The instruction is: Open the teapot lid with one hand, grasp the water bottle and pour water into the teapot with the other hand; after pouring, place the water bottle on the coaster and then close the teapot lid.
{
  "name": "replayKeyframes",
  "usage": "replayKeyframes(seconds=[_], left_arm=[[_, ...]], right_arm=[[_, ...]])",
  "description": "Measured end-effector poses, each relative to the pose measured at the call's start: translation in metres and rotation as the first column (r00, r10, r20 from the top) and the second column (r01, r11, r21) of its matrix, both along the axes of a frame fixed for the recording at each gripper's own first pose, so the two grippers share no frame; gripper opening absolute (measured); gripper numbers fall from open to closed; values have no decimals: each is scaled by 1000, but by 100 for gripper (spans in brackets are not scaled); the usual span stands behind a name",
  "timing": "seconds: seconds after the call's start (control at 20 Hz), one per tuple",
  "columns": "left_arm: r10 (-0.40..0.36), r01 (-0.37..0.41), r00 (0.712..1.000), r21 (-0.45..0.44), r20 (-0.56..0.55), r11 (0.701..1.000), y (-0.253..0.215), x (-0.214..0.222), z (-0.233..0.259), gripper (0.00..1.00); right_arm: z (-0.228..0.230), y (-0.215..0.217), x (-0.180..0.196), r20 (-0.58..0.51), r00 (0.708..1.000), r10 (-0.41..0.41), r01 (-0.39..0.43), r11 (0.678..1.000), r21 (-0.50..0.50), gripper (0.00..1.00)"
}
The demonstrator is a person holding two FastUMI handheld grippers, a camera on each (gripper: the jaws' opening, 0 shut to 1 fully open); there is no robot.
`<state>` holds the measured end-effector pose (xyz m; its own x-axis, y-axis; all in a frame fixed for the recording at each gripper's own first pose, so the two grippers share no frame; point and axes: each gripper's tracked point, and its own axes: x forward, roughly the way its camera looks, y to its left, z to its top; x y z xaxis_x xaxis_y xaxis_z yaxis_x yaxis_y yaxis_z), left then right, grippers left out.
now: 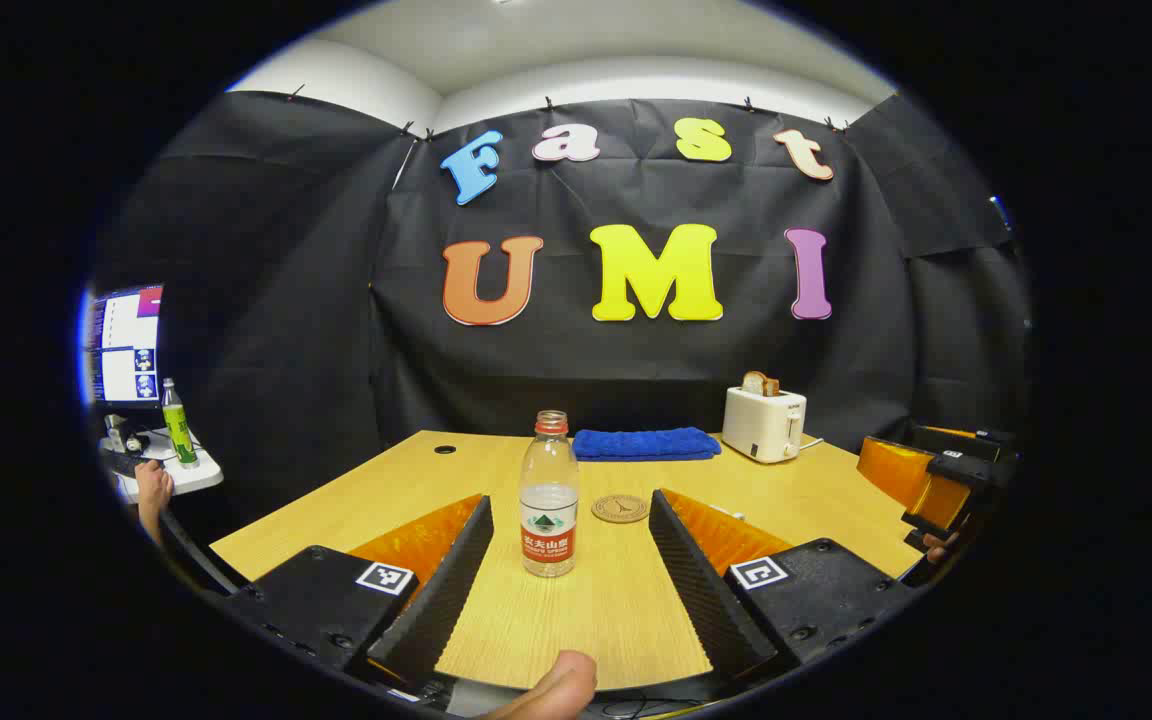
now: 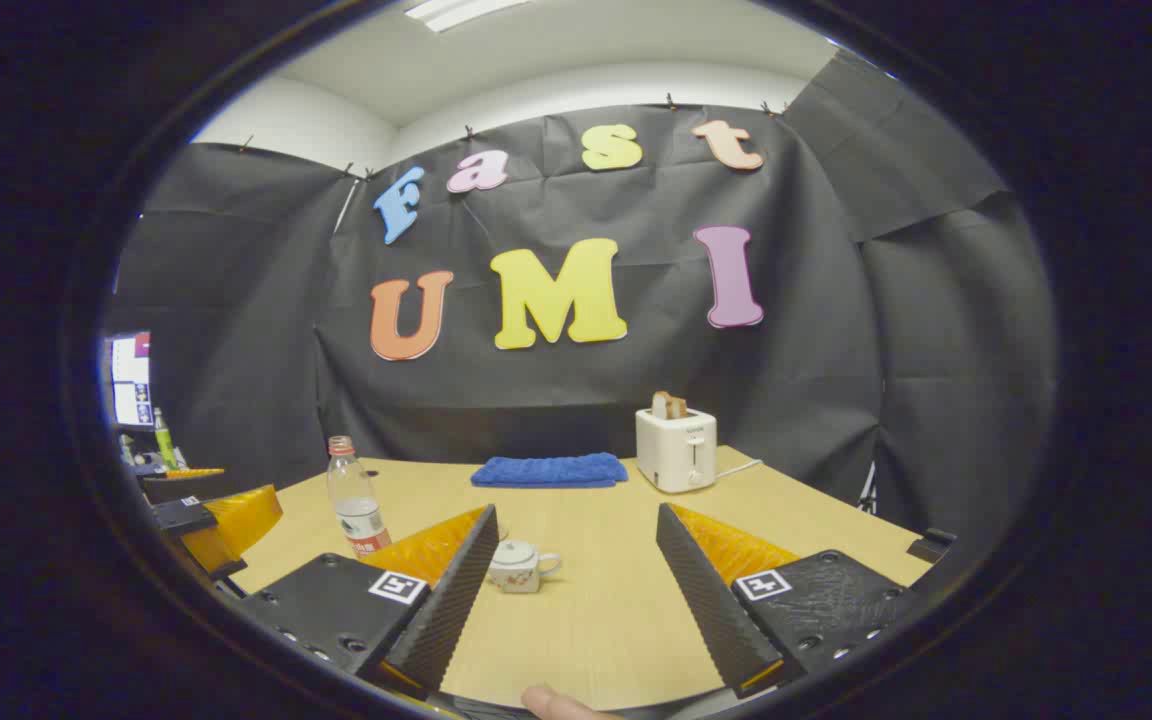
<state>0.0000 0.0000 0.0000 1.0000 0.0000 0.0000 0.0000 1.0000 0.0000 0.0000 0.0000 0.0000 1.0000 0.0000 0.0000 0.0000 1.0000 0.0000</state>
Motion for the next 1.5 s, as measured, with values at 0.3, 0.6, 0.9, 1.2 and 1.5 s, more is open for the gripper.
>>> replayKeyframes(seconds=[0.3,0.6,0.9,1.2,1.5], left_arm=[[34,-34,999,-28,-27,999,29,6,-7,99],[75,-76,997,-37,-37,996,50,11,-9,99],[92,-94,994,-32,-56,995,58,17,-17,99],[126,-127,990,-15,-55,992,70,24,-22,99],[145,-146,986,-1,-77,989,80,36,-34,99]], right_arm=[[-3,22,6,-26,1000,6,-7,998,-57,94],[-18,32,11,-50,999,19,-25,994,-108,96],[-31,34,24,-57,998,23,-30,993,-118,96],[-52,47,60,-53,999,15,-22,988,-152,95],[-83,66,108,-103,994,48,-63,987,-146,94]])
